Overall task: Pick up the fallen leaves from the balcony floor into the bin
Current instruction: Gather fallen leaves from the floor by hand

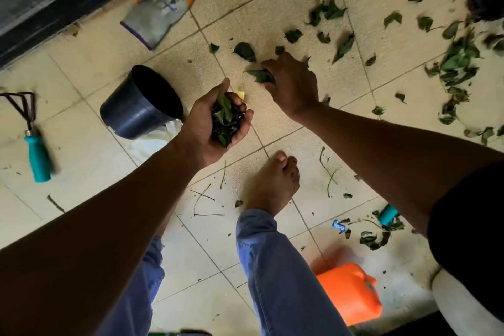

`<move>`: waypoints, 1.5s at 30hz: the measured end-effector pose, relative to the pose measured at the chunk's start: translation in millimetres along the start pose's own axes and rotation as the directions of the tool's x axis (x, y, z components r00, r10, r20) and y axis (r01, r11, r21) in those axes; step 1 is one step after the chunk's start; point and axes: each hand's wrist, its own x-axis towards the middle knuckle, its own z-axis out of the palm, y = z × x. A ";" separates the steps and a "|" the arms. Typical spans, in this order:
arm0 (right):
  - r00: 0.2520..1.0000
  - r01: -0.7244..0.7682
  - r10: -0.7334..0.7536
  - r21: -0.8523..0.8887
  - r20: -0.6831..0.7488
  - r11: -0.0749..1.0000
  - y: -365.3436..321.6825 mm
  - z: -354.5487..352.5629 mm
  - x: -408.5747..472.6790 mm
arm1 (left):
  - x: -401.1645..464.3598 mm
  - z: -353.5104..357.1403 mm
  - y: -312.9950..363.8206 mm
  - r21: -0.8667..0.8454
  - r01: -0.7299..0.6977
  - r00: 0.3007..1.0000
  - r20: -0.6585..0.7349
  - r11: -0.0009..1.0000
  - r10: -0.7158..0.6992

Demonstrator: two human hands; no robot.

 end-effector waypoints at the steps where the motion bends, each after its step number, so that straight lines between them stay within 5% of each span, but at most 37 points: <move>1: 1.000 -0.003 0.003 0.001 0.006 1.000 -1.0 1.3 1.8 | -0.2 -1.0 0.2 -0.018 0.001 1.000 0.006 1.000 -0.001; 12: 0.963 -0.250 0.268 0.257 -0.035 0.933 -2.3 4.3 6.9 | -1.8 -9.1 3.3 -0.079 0.004 1.000 -0.009 0.997 -0.005; 20: 0.995 -0.011 0.036 0.264 -0.093 0.965 -32.9 -6.5 36.5 | -5.1 -14.5 14.2 -0.052 -0.008 0.999 -0.047 0.999 0.005; 29: 0.992 -0.124 0.128 0.149 -0.016 0.981 -38.8 11.4 49.5 | -7.7 -23.1 23.8 -0.109 -0.003 1.000 -0.023 0.994 0.001; 32: 0.968 -0.221 0.251 0.398 -0.026 0.890 -38.2 1.4 34.8 | -9.8 -24.5 22.6 -0.134 0.002 1.000 -0.002 0.991 -0.002; 38: 0.940 -0.191 0.338 0.890 0.044 0.415 -85.1 -81.0 -12.2 | -15.3 -29.9 21.7 -0.173 0.006 1.000 0.011 0.985 -0.005; 45: 0.915 -0.343 0.374 0.782 0.153 0.520 -144.9 -89.1 -56.2 | -22.3 -27.5 18.2 -0.077 -0.069 0.998 0.007 0.995 0.070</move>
